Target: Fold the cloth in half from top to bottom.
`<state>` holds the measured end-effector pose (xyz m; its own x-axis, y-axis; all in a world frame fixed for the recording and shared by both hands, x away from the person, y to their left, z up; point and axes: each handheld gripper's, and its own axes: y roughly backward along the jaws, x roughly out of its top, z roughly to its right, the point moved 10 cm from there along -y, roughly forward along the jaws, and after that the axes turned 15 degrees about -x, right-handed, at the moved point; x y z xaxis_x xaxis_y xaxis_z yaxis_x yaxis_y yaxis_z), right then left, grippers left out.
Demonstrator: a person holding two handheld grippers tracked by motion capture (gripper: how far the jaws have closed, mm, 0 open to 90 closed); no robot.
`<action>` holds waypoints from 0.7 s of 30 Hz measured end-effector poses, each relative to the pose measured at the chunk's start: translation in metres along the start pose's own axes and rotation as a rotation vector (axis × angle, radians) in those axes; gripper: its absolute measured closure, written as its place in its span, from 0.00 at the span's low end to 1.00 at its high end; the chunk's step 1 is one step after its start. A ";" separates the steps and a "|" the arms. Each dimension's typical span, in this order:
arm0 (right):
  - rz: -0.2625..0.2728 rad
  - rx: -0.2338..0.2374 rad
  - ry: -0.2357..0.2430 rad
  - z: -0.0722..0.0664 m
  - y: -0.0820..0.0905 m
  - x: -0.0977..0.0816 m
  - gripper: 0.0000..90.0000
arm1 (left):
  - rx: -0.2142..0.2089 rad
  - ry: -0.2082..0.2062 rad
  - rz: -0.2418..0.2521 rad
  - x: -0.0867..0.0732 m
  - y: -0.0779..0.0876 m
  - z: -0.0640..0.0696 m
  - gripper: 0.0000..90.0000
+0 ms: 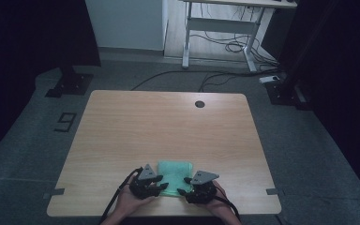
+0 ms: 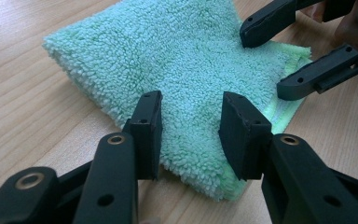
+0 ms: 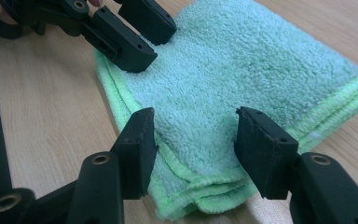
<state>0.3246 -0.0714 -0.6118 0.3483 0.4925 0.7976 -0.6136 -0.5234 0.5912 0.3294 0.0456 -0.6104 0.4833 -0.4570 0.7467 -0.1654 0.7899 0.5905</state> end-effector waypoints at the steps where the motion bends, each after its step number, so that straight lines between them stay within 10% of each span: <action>1: -0.001 -0.004 -0.001 0.000 0.000 0.000 0.52 | -0.001 0.004 -0.001 0.000 0.000 0.000 0.65; 21: -0.025 -0.040 -0.041 0.036 -0.032 0.018 0.53 | 0.027 0.061 -0.003 0.025 -0.010 -0.039 0.65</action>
<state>0.3761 -0.0705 -0.6121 0.3919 0.4762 0.7872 -0.6317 -0.4828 0.6065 0.3770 0.0419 -0.6098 0.5354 -0.4326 0.7254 -0.1870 0.7768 0.6013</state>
